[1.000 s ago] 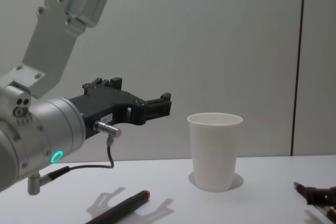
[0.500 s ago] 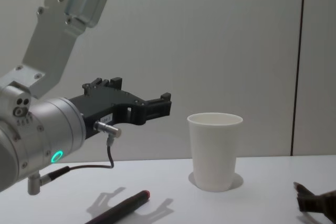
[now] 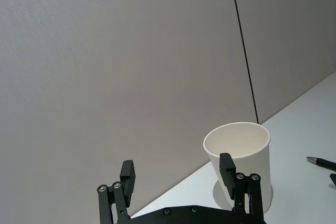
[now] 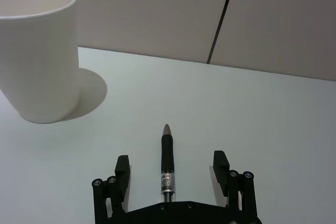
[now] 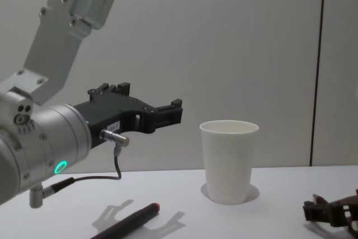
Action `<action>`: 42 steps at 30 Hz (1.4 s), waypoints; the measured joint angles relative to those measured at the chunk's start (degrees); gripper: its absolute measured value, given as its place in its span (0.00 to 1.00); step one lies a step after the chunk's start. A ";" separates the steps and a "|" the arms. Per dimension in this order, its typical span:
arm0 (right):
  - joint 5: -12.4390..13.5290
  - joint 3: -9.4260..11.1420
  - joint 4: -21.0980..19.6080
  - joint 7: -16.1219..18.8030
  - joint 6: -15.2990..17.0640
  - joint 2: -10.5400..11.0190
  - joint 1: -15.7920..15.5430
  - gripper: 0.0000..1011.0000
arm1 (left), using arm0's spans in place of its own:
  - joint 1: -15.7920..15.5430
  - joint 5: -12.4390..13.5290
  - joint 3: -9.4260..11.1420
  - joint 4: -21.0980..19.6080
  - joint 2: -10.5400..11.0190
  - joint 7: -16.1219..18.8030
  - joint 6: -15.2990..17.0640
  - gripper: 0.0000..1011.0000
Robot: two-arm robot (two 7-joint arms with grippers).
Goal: Place the pen into the pen holder.
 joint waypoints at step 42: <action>6.06 1.73 4.68 -2.00 0.03 -2.89 2.00 0.99 | 0.00 0.00 0.00 0.00 0.00 0.00 0.00 0.99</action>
